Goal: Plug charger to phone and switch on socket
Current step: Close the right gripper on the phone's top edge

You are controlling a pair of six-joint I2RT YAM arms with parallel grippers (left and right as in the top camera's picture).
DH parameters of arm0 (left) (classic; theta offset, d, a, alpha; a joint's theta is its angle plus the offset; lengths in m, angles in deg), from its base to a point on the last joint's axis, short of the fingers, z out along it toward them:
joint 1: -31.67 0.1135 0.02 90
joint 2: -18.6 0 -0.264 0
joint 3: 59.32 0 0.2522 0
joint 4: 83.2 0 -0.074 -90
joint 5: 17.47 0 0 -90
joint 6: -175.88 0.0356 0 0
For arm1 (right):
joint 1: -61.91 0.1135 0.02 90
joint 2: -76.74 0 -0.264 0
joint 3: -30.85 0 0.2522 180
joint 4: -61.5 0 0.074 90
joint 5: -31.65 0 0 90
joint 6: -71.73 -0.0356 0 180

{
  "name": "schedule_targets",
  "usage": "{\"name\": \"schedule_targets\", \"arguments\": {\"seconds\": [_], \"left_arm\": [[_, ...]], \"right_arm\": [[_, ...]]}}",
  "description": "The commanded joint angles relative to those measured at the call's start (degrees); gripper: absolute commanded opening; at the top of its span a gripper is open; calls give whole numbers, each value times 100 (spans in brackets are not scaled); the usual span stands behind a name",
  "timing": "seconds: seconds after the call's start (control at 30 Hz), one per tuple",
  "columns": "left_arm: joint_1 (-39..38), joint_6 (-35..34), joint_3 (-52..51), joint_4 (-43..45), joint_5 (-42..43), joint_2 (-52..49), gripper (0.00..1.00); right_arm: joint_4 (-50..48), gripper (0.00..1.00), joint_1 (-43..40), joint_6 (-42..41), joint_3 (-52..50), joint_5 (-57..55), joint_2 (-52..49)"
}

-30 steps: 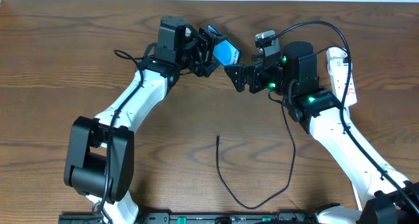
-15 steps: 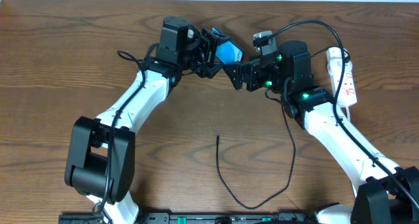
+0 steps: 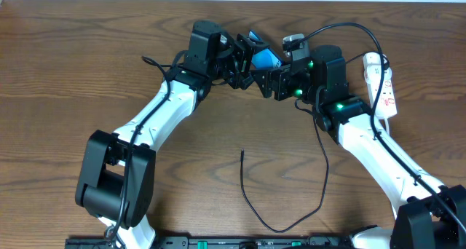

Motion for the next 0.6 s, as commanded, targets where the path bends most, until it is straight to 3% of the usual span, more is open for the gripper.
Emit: {"name": "schedule_targets", "arguments": {"seconds": [0.0, 0.23, 0.57], "left_arm": [[-9, -101, 157, 72, 168, 232, 7], [-9, -109, 157, 72, 232, 232, 7], [-9, -120, 157, 72, 249, 232, 7]], "right_arm": [[-17, 73, 44, -57, 129, -63, 4], [-17, 54, 44, -57, 129, -63, 4], [-15, 42, 44, -57, 129, -61, 4]]}}
